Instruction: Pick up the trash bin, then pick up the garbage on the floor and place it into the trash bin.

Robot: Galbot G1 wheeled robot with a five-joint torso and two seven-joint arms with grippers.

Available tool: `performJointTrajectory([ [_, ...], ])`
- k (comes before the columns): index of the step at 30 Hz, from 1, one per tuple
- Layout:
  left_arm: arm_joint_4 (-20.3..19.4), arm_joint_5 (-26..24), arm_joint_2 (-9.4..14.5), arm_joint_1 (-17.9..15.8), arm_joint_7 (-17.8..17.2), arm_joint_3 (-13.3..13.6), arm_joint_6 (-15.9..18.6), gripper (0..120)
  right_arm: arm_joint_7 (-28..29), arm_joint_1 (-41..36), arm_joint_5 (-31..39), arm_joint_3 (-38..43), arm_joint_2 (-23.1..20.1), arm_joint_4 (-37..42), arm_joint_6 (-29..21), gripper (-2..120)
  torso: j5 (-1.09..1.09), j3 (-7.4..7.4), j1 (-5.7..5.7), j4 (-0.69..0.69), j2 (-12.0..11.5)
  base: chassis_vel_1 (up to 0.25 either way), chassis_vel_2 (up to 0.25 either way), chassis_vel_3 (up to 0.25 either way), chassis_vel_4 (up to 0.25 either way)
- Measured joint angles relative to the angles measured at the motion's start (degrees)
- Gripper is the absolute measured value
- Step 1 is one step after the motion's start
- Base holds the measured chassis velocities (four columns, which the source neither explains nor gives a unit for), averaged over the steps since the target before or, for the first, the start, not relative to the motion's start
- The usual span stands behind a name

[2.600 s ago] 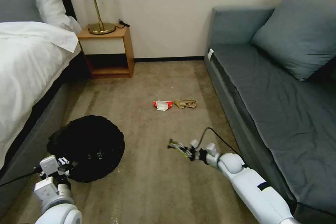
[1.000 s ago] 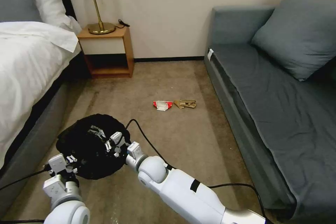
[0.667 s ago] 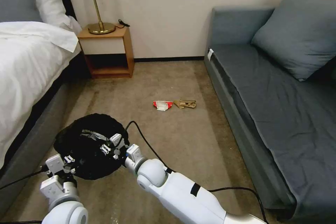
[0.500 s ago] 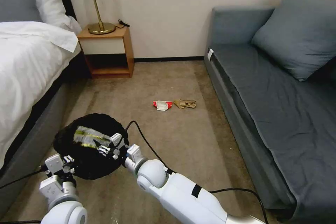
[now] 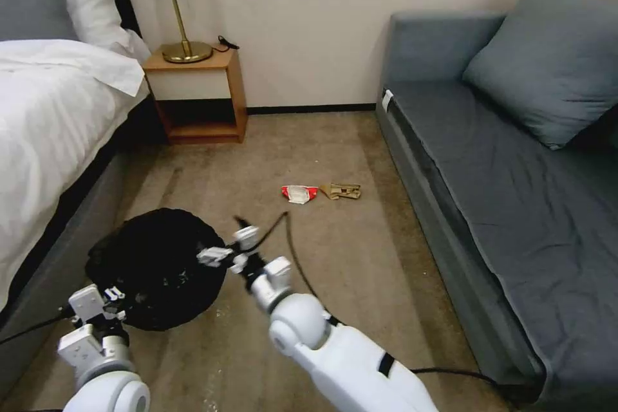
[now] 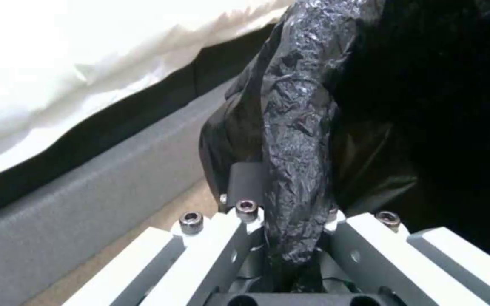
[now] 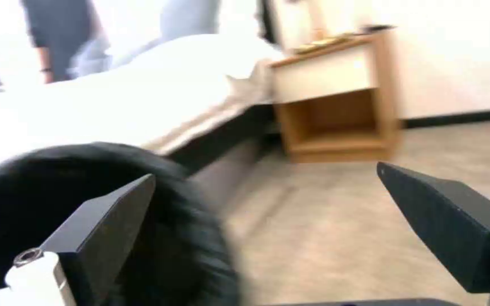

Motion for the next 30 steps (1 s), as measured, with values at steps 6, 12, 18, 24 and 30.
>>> performJointTrajectory([
  [6, 0.02, -1.42, -0.02, 0.37, 0.00, -0.96, -0.71, 3, 0.01, -5.05, -3.32, 9.24, -4.19, -2.34, 2.86, 100, 0.01, 0.00, 0.00, -0.01, 0.00, 0.000, 0.000, 0.000, 0.000],
  [12, 1.14, -1.45, -0.03, 0.57, 0.00, -1.35, -1.54, 3, 0.34, -7.01, -5.14, 15.59, -4.60, -6.76, 4.87, 100, 0.00, 0.00, 0.00, 0.00, 0.00, 0.000, 0.000, 0.000, 0.000],
  [18, 1.60, -0.90, 0.32, 0.97, 0.06, -1.33, -1.85, 3, -0.28, -8.45, -5.33, 18.62, -5.04, -7.99, 4.85, 100, 0.00, 0.00, 0.00, 0.00, 0.00, 0.000, 0.000, 0.000, 0.000],
  [24, 1.60, -0.80, 0.45, 1.56, 0.13, -1.43, -2.36, 3, -1.23, -8.93, -5.67, 18.50, -5.06, -7.84, 4.77, 100, -0.01, 0.00, 0.00, 0.00, 0.00, 0.000, 0.000, 0.000, 0.000],
  [30, 1.79, -0.64, 0.39, 2.15, 0.24, -1.55, -3.26, 3, -1.37, -9.33, -6.08, 17.99, -4.81, -7.83, 4.77, 100, -0.01, 0.00, 0.00, 0.01, 0.00, 0.000, 0.000, 0.000, 0.000],
])
